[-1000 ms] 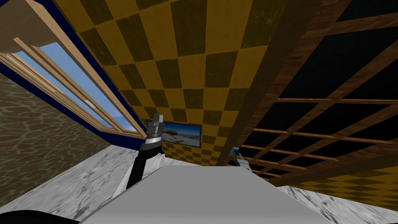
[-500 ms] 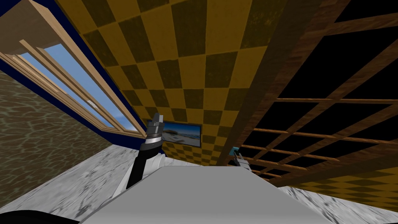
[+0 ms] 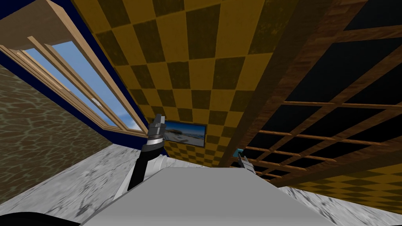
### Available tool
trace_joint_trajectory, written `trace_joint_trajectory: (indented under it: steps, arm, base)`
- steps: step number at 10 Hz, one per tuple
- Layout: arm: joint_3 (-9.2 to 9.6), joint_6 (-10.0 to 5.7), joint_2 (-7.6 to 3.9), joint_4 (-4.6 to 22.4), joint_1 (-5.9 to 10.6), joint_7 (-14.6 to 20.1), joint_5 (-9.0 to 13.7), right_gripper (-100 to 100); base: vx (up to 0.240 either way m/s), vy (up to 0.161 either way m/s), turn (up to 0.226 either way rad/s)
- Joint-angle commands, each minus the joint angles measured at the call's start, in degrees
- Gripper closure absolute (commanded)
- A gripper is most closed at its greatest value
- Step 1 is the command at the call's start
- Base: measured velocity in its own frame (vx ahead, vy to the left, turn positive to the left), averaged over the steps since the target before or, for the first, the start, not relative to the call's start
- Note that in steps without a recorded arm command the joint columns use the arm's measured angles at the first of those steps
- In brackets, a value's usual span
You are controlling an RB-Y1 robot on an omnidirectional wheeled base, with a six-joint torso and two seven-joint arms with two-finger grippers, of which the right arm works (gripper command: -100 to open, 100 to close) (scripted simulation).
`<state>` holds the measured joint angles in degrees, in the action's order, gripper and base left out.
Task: Pull the door open
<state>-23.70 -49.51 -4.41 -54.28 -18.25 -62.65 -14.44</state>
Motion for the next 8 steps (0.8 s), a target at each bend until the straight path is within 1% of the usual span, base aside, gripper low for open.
trace_joint_trajectory:
  steps: [1,2,3,4,5,6,7,8]
  arm:
    - [-0.82,2.86,-0.76,0.9,-0.09,0.3,2.9,100]
    - [-0.82,3.72,-0.76,0.9,-0.09,0.3,3.6,100]
    - [-0.82,3.72,-0.76,0.9,-0.09,0.3,3.6,100]
    - [-0.84,5.98,-0.76,0.8,-0.11,0.5,6.1,100]
    - [-0.84,6.54,-0.76,0.8,-0.11,0.5,6.7,100]
    - [-0.84,6.54,-0.76,0.8,-0.11,0.5,6.7,100]
    - [-0.87,8.21,-0.76,0.6,-0.14,0.8,9.1,100]
    - [-0.87,9.17,-0.76,0.6,-0.14,0.8,10.0,100]
  base:
    - [-0.037,0.021,-0.009]
    - [-0.022,0.000,-0.028]
    - [-0.006,-0.004,-0.024]
    - [-0.025,0.005,-0.027]
    - [-0.024,0.010,0.016]
    - [-0.011,0.009,-0.005]
    - [-0.029,0.012,-0.007]
    - [-0.028,0.018,0.002]
